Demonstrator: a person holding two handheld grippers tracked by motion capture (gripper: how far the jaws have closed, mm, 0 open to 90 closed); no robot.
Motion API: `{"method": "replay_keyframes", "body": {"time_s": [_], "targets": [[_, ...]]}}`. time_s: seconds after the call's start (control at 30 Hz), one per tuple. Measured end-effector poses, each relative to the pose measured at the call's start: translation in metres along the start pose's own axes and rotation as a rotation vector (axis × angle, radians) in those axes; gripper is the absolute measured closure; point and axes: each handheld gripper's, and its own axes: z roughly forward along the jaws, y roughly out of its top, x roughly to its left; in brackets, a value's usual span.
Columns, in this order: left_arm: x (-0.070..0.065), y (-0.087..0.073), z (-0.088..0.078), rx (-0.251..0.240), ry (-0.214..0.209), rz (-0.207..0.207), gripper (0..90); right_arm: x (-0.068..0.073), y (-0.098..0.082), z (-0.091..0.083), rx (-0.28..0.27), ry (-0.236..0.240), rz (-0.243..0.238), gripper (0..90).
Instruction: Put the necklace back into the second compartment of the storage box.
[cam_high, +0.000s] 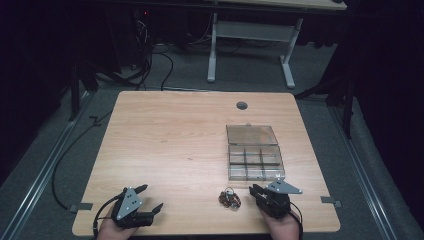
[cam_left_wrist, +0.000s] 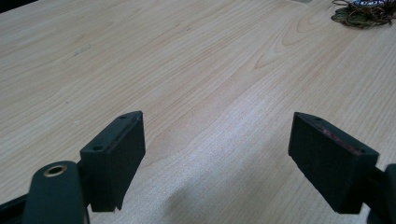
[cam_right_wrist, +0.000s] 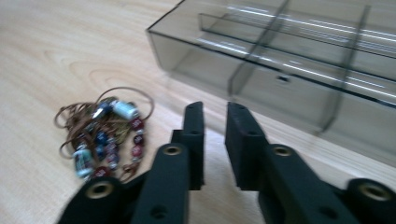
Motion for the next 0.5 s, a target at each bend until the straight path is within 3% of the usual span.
{"method": "replay_keyframes", "body": {"time_s": [0.2,0.5], "targets": [[0.000,0.000,0.000,0.003,-0.004,0.003,19.3,0.014,0.004,0.004,0.015,0.040,-0.060,90.0],[-0.001,0.000,-0.001,-0.007,-0.002,0.011,18.8,0.041,0.011,0.012,0.021,0.126,-0.123,90.0]]}}
